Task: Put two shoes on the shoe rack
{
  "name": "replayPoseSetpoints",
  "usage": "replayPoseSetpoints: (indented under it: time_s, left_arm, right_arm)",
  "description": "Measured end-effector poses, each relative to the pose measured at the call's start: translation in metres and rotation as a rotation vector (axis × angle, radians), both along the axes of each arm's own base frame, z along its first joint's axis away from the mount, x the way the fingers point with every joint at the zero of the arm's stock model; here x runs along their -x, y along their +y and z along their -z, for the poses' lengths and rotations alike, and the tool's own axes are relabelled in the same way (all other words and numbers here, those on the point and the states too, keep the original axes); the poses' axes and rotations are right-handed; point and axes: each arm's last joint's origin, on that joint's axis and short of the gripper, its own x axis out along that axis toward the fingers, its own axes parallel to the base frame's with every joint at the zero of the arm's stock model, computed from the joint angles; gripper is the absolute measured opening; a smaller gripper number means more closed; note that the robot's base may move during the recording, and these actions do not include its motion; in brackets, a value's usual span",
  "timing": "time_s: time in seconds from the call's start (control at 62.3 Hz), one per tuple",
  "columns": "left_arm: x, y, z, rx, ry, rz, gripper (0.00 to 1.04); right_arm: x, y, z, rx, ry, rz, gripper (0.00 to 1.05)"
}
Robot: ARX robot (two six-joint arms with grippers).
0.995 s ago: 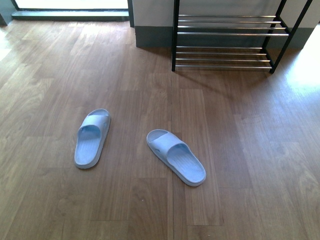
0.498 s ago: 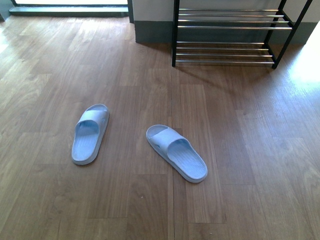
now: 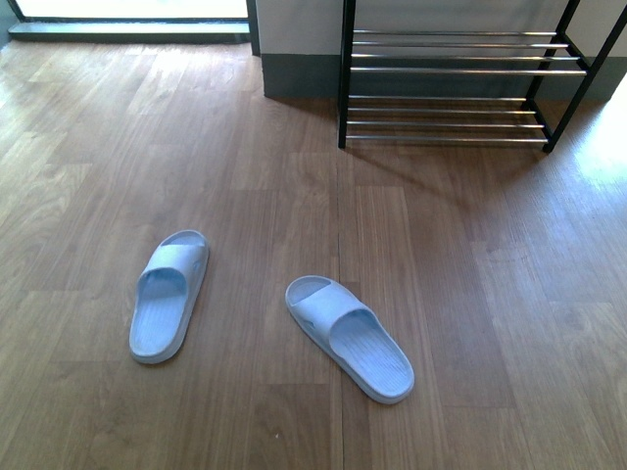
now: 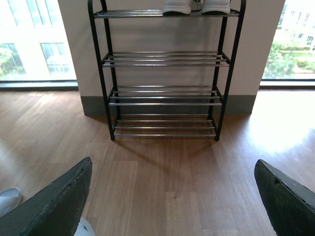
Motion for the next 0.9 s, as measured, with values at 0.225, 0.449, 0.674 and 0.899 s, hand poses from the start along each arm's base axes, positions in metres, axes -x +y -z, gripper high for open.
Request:
replayPoseSetpoints:
  time_s: [0.225, 0.449, 0.674, 0.899]
  left_arm:
    - [0.000, 0.000, 0.000, 0.000, 0.000, 0.001, 0.95]
    - [0.000, 0.000, 0.000, 0.000, 0.000, 0.001, 0.95]
    - [0.000, 0.000, 0.000, 0.000, 0.000, 0.001, 0.95]
    - [0.000, 0.000, 0.000, 0.000, 0.000, 0.001, 0.95]
  right_arm:
    - [0.000, 0.000, 0.000, 0.000, 0.000, 0.001, 0.96]
    - [0.000, 0.000, 0.000, 0.000, 0.000, 0.000, 0.96]
    - [0.000, 0.000, 0.000, -0.001, 0.002, -0.007, 0.96]
    - [-0.027, 0.028, 0.009, -0.054, 0.249, -0.451, 0.96]
